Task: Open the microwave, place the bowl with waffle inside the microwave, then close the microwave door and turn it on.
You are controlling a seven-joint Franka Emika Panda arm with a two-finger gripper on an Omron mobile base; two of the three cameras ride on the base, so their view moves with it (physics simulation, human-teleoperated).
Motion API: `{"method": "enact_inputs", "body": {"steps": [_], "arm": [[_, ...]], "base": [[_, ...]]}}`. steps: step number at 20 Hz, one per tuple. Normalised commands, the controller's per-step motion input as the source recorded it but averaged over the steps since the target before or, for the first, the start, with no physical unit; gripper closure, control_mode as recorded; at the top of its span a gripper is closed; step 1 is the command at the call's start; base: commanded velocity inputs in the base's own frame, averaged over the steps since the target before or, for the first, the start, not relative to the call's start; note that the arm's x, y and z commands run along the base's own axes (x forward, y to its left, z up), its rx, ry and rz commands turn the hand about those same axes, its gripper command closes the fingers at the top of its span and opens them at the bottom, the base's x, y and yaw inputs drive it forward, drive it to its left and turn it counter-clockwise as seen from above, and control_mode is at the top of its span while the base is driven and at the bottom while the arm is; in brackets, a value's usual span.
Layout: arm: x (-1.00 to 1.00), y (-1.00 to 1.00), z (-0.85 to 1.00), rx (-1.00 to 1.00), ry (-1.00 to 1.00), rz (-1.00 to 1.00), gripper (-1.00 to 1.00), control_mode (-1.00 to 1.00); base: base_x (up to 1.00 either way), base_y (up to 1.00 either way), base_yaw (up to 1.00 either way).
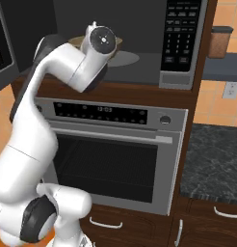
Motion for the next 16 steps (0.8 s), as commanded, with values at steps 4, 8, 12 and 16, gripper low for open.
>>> {"method": "enact_inputs", "body": {"steps": [4, 8, 12, 16], "arm": [[-0.99, 0.0, -0.07, -0.03, -0.04, 0.0, -1.0, -1.0], [-0.61, 0.16, -0.35, -0.2, -0.07, 0.03, -1.0, -1.0], [-0.28, 0.24, -0.62, -0.3, -0.05, 0.15, -1.0, -1.0], [-0.08, 0.23, -0.64, -0.34, -0.12, 0.17, -1.0, -1.0]], "base": [[0.0, 0.0, 0.0], [0.0, 0.0, 0.0], [0.0, 0.0, 0.0], [0.0, 0.0, 0.0]]}}
